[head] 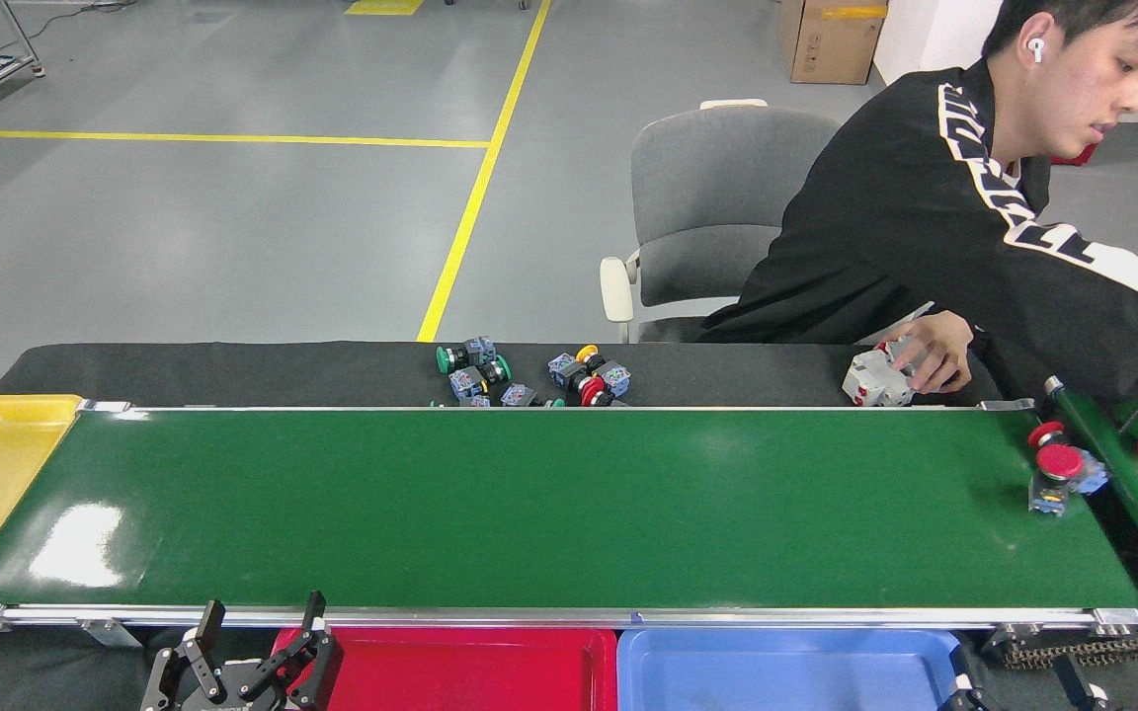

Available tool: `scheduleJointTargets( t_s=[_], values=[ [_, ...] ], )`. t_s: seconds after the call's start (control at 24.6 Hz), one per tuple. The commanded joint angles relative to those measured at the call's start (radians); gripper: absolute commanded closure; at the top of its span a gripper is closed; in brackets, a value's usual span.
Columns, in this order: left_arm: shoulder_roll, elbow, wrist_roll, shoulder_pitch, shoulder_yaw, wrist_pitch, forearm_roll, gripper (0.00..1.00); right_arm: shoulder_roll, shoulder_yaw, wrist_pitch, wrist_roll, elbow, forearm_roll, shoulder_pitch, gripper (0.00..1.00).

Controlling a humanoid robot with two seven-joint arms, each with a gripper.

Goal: Pick switch part from conveyor to tray

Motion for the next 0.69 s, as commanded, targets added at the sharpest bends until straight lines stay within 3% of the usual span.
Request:
scheduleJointTargets(
  t_s=[0.0, 0.32, 0.65],
  values=[
    [-0.001, -0.014, 0.000, -0.004, 0.005, -0.006, -0.002, 0.00, -0.003, -0.004, -0.003, 0.018, -0.014, 0.001, -0.016, 0.01],
    [-0.007, -0.012, 0.004, -0.002, 0.010, -0.004, -0.002, 0.00, 0.000, -0.004, 0.012, 0.119, 0.002, 0.000, -0.113, 0.01],
    [-0.001, -0.012, 0.004, -0.005, 0.002, -0.021, 0.000, 0.00, 0.015, 0.042, 0.158, 0.181, 0.223, 0.007, -0.369, 0.06]
  ],
)
